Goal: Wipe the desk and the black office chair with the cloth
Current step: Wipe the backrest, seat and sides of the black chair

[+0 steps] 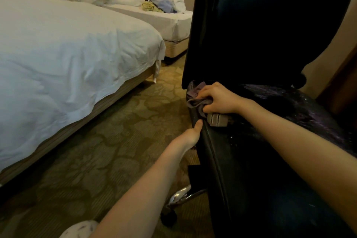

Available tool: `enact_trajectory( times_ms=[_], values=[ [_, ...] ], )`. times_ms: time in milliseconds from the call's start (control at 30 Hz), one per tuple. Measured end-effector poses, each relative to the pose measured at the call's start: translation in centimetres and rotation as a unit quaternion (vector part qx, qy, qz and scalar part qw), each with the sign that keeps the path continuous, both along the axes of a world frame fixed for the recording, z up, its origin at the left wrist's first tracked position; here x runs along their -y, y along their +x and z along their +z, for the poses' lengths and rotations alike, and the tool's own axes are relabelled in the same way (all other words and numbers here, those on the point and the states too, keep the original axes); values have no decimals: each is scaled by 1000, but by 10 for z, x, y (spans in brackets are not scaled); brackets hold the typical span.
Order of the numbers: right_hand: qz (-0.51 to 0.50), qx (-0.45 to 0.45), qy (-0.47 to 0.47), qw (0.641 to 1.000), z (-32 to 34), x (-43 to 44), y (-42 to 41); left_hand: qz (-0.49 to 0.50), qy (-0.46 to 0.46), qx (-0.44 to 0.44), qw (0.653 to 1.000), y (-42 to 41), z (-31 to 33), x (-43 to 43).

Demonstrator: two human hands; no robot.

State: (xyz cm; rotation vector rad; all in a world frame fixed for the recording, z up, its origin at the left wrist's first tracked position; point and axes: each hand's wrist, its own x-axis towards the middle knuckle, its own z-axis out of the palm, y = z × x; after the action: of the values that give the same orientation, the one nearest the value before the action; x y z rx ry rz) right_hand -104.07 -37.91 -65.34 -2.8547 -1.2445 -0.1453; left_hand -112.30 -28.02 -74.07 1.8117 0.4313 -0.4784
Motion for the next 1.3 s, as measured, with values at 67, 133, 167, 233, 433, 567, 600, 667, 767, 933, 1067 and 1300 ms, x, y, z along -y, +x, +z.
enact_trajectory(
  times_ms=[67,133,167,233,433,567,600,667,767,933,1067,1300],
  values=[
    [-23,23,-11,999,-7,-10,20,-27,21,6,999,0,3,-2],
    [-63,30,19,997,-13,-19,42,-34,50,2,998,2,5,0],
    [-89,27,45,995,-15,-25,52,-28,63,5,998,3,5,1],
    [-138,26,120,983,-18,-35,72,-21,91,7,996,6,-1,4],
    [-229,35,224,946,-16,-60,109,3,125,-12,992,17,-22,11],
    [-236,44,97,966,-11,-76,98,33,103,-14,994,18,-23,6],
    [-231,25,70,970,-8,-77,95,35,103,-14,994,19,-23,4],
    [-213,-7,25,977,-1,-75,85,25,99,-25,994,19,-20,5],
    [-186,-22,-12,982,2,-61,60,27,84,-37,995,14,-14,9],
    [-112,-10,-68,991,1,-27,9,26,120,-18,992,3,2,7],
    [-123,-48,-74,988,2,-7,-4,-12,114,18,993,-14,17,8],
    [-99,15,-38,994,-12,-17,-3,-36,-34,-10,999,-22,18,5]
  ],
)
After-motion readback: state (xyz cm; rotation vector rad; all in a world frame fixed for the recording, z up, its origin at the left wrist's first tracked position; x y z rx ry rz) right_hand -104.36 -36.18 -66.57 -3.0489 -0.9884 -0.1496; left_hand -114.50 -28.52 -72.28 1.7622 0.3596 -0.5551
